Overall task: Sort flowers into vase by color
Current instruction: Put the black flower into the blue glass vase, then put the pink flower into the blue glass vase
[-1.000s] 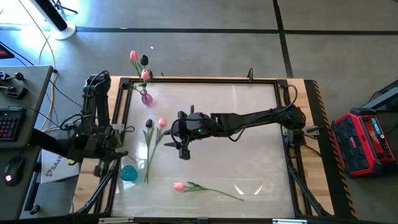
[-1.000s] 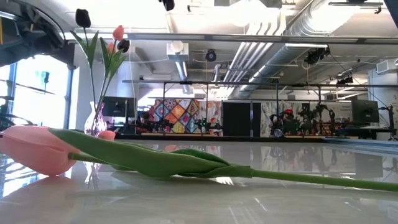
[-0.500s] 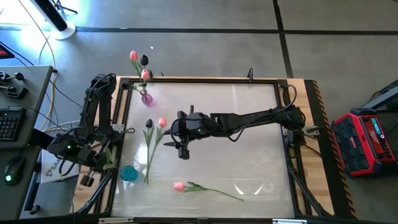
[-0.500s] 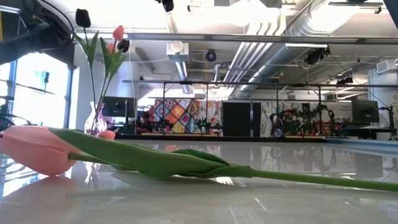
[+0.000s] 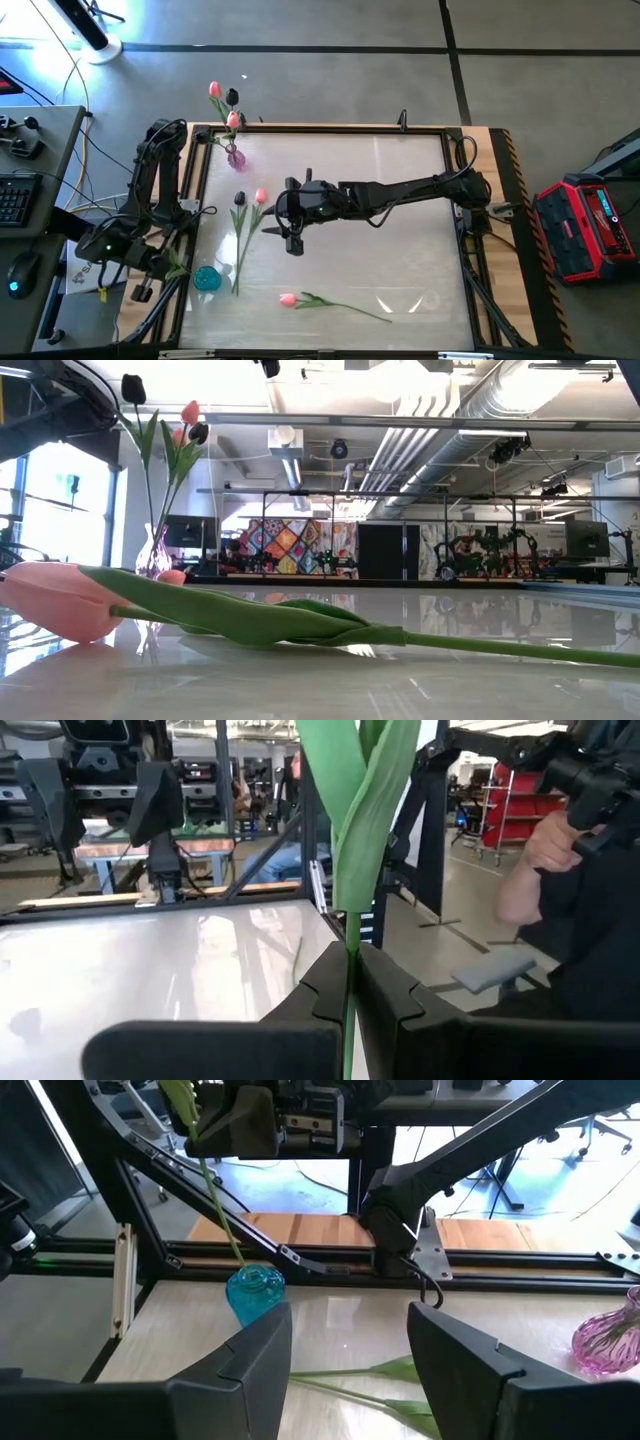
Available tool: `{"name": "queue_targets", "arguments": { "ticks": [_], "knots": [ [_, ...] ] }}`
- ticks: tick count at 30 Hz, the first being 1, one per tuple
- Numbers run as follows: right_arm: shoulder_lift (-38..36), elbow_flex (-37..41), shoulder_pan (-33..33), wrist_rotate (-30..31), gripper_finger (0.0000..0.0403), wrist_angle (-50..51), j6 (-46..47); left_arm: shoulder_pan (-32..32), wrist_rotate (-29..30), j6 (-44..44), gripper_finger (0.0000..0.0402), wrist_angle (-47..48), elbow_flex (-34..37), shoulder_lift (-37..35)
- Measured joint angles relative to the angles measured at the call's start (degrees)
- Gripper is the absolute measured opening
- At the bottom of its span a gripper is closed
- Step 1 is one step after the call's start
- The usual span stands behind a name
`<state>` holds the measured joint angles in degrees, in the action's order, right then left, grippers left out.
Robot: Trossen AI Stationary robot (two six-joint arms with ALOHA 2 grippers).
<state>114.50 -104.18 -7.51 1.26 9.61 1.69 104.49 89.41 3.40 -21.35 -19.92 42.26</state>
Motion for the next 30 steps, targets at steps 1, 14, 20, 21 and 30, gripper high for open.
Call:
{"name": "queue_targets", "arguments": {
  "ticks": [1, 14, 20, 21, 30],
  "knots": [
    [0.0, 0.0, 0.0, 0.0, 0.0190, 0.0, 0.0, 0.0, 0.0, 0.0, 0.0000, 0.1, 0.0, 0.0],
    [0.0, 0.0, 0.0, -0.1, 0.0190, 0.9, 0.0, -0.2, -0.6, 6.5, 0.0024, 2.4, 3.9, 1.2],
    [0.0, 0.0, 0.0, -0.1, 0.0190, 1.9, 0.9, -1.2, 0.5, 8.3, 0.0070, 2.2, 5.4, 1.3],
    [0.0, 0.0, 0.0, 0.0, 0.0190, 2.1, 0.9, -1.8, 0.6, 7.8, 0.0077, 2.2, 5.4, 1.3],
    [0.0, 0.0, 0.0, 1.7, 0.0190, 2.8, 1.0, -6.5, 0.6, 2.4, 0.0112, 1.7, 5.4, -0.6]
  ]
}}
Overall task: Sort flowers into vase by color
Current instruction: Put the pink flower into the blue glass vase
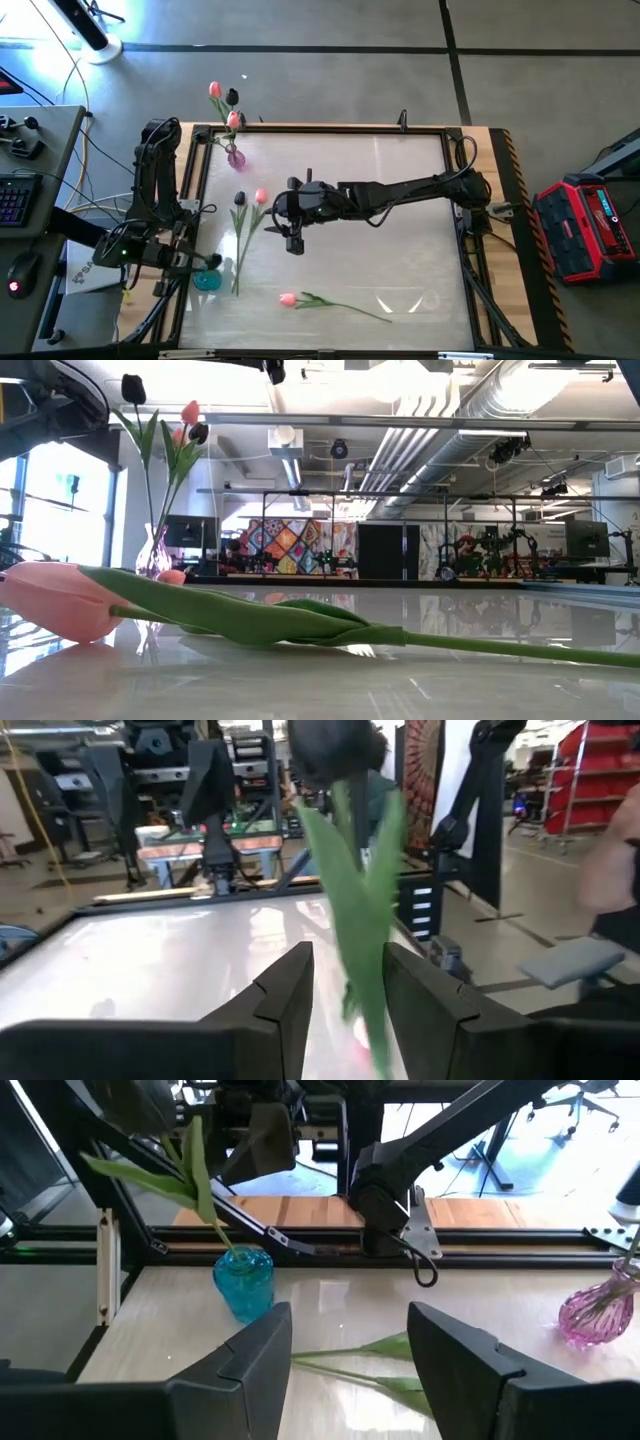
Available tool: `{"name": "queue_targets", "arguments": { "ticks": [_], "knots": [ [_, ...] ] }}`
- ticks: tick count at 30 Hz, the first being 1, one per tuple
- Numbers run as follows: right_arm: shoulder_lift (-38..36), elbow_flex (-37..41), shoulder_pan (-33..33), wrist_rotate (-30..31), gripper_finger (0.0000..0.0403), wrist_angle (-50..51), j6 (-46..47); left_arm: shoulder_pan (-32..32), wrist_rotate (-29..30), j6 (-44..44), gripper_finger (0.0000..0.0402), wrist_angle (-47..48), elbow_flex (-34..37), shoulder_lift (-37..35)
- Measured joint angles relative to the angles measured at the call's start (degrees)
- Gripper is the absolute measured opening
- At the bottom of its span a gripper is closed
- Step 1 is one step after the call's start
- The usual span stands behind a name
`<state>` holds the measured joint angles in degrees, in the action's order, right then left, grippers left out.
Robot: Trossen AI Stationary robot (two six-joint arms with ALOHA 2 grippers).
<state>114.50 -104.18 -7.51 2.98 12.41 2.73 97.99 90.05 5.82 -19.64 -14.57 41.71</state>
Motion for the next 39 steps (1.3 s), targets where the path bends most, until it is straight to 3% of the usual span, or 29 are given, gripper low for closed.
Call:
{"name": "queue_targets", "arguments": {
  "ticks": [7, 12, 15, 21, 32, 37, 39],
  "knots": [
    [0.6, 0.0, 0.0, 5.2, 0.0190, 7.9, 4.7, -2.2, 0.0, -8.7, 0.0113, -4.3, 0.0, -3.8],
    [4.3, 0.0, 0.0, 7.9, 0.0190, 16.8, 10.4, -6.5, 0.0, -8.6, 0.0113, -4.6, 0.0, -7.4],
    [6.9, 0.1, -0.1, 5.1, 0.0190, 20.8, 12.4, -8.7, 0.1, -9.8, 0.0113, -5.4, 0.0, -8.4],
    [10.8, 0.1, -3.1, -7.2, 0.0190, 21.5, 11.8, -8.6, 0.0, -15.1, 0.0113, -8.4, 0.0, -8.3],
    [18.4, 0.0, -8.5, -12.8, 0.0190, 17.2, 8.9, -8.3, 0.0, -27.7, 0.0113, -9.4, 0.0, -8.3],
    [18.8, 0.0, -10.9, -13.0, 0.0190, 15.2, 9.8, -8.3, -0.7, -27.2, 0.0113, -10.5, 0.0, -8.3],
    [18.8, 0.0, -11.7, -12.2, 0.0190, 14.2, 10.5, -8.6, -4.6, -24.8, 0.0113, -10.3, 0.0, -8.3]
  ]
}}
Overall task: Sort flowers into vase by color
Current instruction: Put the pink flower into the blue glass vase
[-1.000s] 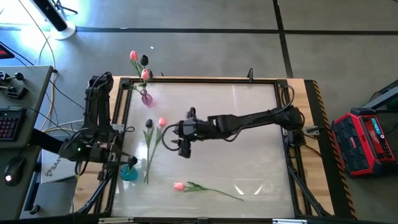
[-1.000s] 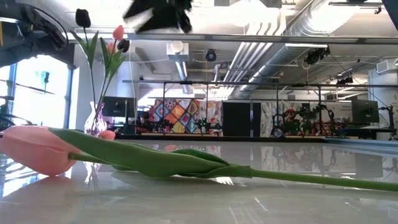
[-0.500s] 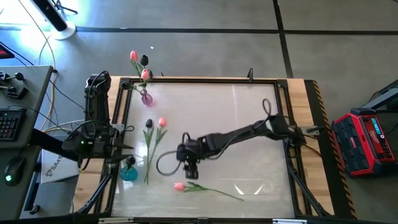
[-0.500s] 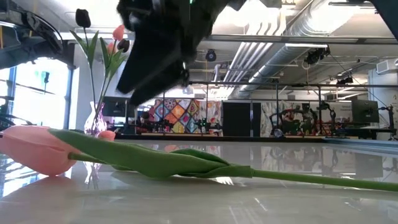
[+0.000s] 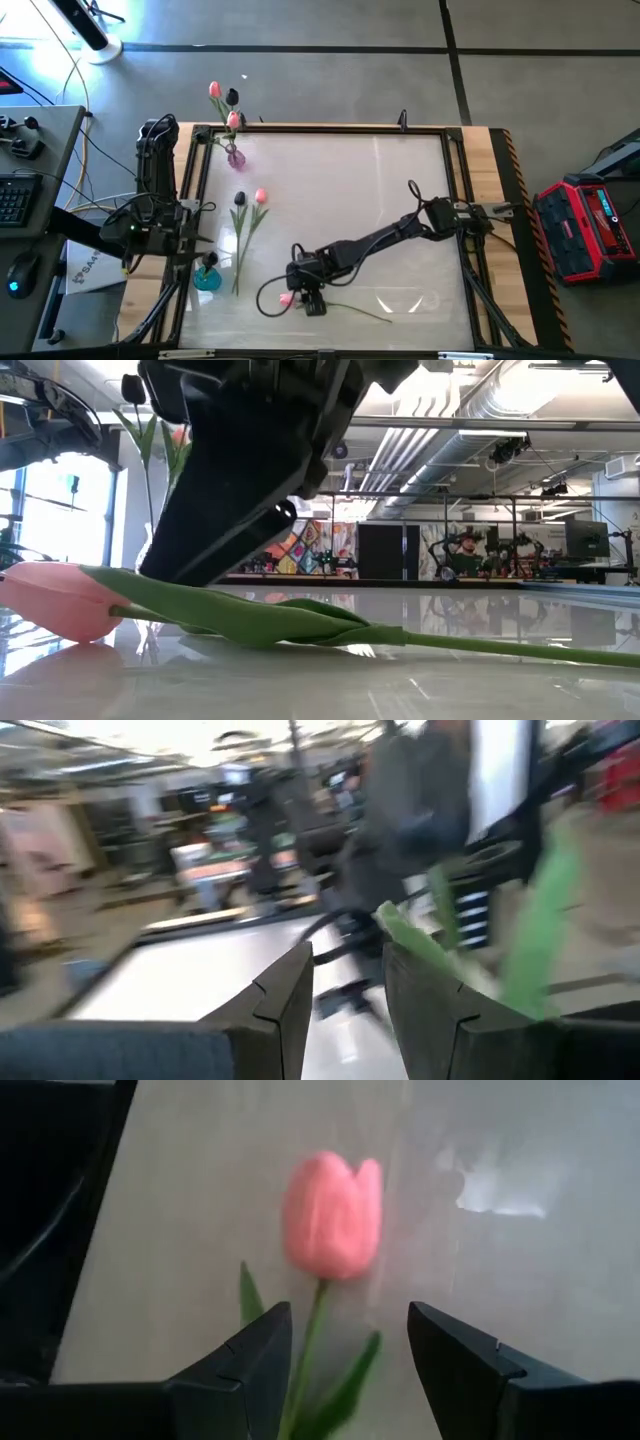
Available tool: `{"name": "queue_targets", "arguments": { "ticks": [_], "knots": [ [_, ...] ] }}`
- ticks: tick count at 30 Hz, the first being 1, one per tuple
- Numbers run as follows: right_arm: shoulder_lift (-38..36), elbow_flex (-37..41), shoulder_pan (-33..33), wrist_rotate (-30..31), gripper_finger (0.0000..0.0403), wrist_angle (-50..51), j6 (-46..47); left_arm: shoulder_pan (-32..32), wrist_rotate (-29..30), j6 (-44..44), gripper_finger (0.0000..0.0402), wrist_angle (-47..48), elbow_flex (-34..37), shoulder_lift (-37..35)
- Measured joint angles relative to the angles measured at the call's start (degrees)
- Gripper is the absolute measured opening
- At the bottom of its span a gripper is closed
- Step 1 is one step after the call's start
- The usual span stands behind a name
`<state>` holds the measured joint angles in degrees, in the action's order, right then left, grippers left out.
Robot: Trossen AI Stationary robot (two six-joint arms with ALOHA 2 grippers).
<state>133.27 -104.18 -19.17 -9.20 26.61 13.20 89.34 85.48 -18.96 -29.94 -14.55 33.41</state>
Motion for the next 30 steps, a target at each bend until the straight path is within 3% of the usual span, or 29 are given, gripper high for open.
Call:
{"name": "queue_targets", "arguments": {
  "ticks": [5, 9, 16, 19, 23, 30],
  "knots": [
    [0.0, 0.0, -0.5, 1.5, 0.0190, -0.1, 2.0, -3.8, -14.4, 9.2, 0.0104, 3.7, 0.0, 1.4],
    [0.0, 0.0, -0.5, 1.6, 0.0190, -0.8, 3.3, -9.3, -19.2, 14.0, 0.0092, 7.1, 0.0, 4.0],
    [1.3, 0.0, -1.8, 1.8, 0.0190, -1.7, 4.8, -18.3, -25.3, 14.5, 0.0086, 6.6, 0.0, 6.7],
    [2.4, -0.1, -2.5, 2.7, 0.0190, -2.5, 4.9, -20.6, -24.1, 16.0, 0.0085, 6.1, 0.0, 6.9],
    [3.0, -0.2, -3.2, 6.6, 0.0182, -2.9, 6.0, -23.2, -17.3, 21.2, 0.0085, 6.3, 0.0, 6.9],
    [3.2, -0.1, -4.0, 10.5, 0.0111, -4.0, 7.5, -26.5, -16.7, 22.0, 0.0085, 6.5, 0.0, 6.9]
  ]
}}
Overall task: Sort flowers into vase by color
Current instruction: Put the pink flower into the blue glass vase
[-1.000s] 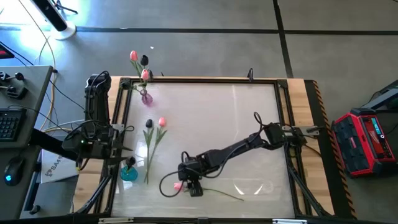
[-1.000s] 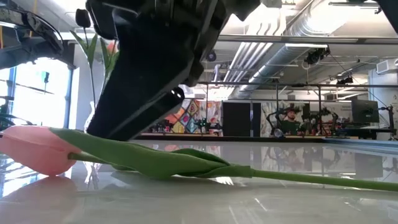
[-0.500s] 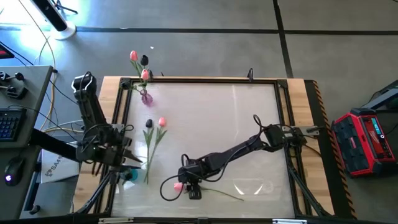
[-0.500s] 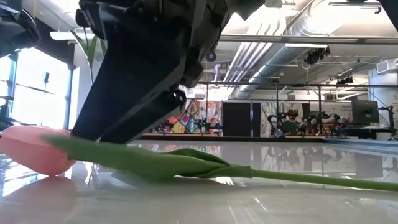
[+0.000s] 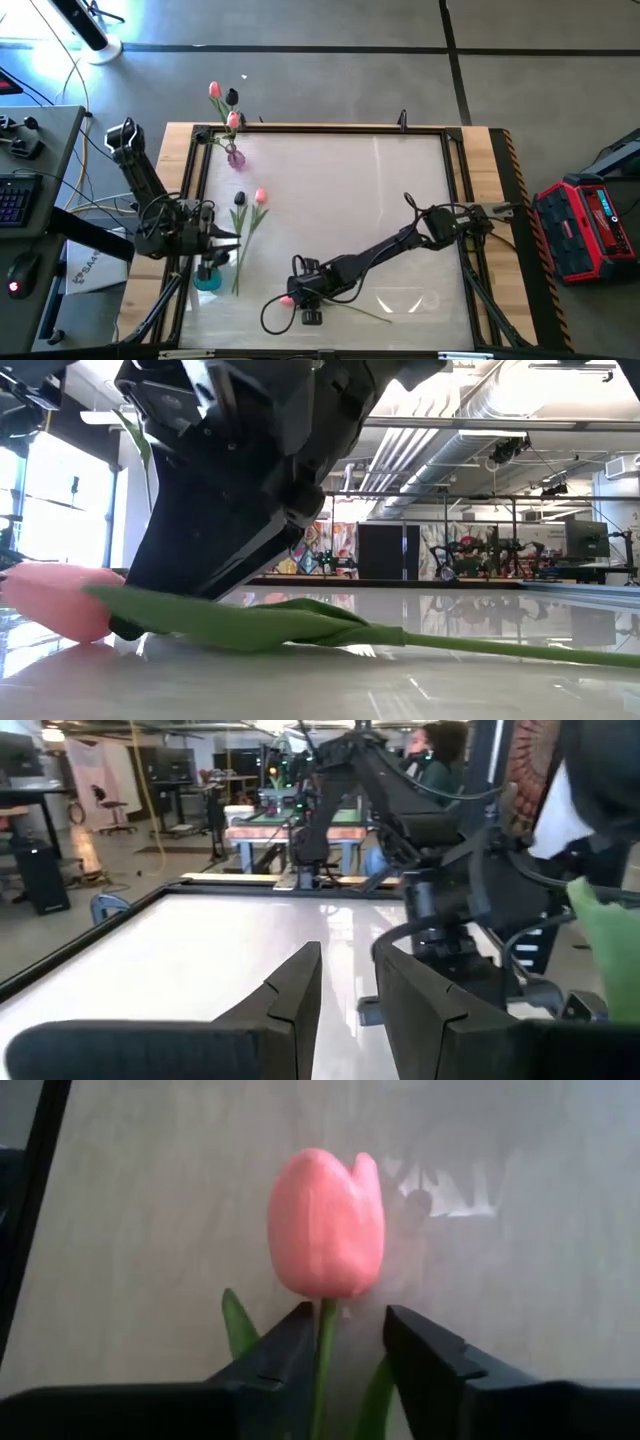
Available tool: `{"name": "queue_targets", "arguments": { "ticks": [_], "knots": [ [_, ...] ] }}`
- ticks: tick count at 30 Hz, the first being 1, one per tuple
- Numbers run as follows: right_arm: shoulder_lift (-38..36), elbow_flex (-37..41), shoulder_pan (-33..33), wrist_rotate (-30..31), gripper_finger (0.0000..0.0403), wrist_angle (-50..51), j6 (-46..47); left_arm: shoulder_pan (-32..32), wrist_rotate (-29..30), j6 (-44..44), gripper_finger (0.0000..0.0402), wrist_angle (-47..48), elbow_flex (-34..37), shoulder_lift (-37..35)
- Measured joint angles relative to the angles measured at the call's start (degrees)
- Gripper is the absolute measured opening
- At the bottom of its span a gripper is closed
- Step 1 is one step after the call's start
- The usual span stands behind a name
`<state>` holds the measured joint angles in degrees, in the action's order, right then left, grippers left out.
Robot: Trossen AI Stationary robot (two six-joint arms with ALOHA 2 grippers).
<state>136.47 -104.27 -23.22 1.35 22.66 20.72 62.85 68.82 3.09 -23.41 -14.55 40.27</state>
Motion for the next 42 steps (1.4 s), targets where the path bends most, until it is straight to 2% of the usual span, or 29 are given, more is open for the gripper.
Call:
{"name": "queue_targets", "arguments": {
  "ticks": [2, 6, 8, 12, 20, 26, 29, 39, 42],
  "knots": [
    [0.0, 0.0, -0.1, 1.2, 0.0083, -0.3, 0.9, -0.8, 0.0, 1.0, 0.0085, 0.0, 0.0, 0.0],
    [0.2, 0.1, -0.8, 7.5, 0.0024, -0.9, 4.5, -2.0, 0.0, 1.3, 0.0085, 0.2, 0.0, 0.0],
    [0.3, 0.1, -1.2, 10.0, 0.0007, -1.3, 5.7, -2.4, 0.0, 1.3, 0.0085, 0.4, 0.0, 0.0],
    [0.5, 0.2, -1.2, 17.3, 0.0013, -2.7, 8.4, -2.6, -0.2, 1.3, 0.0085, 1.8, 0.0, 0.0],
    [0.2, 0.2, -0.7, 26.3, 0.0004, -8.6, 8.8, -2.6, -0.2, -0.4, 0.0085, 2.2, 0.0, 0.0],
    [-3.1, 0.2, -0.5, 35.1, 0.0002, -16.7, 1.3, -2.5, 2.5, -3.6, 0.0085, 2.3, -1.1, -0.4],
    [-5.4, 0.2, -0.7, 36.4, 0.0001, -17.7, -2.8, -2.0, 2.6, -7.8, 0.0085, 2.2, -3.2, -0.9],
    [-7.0, 0.1, -1.2, 39.3, 0.0000, -13.4, -2.5, 3.9, 2.2, -17.8, 0.0096, 2.3, -7.9, -1.1],
    [-7.0, 0.1, -2.4, 42.4, 0.0000, -15.4, -2.7, 7.1, 8.0, -19.7, 0.0122, 2.6, -9.1, -1.2]
  ]
}}
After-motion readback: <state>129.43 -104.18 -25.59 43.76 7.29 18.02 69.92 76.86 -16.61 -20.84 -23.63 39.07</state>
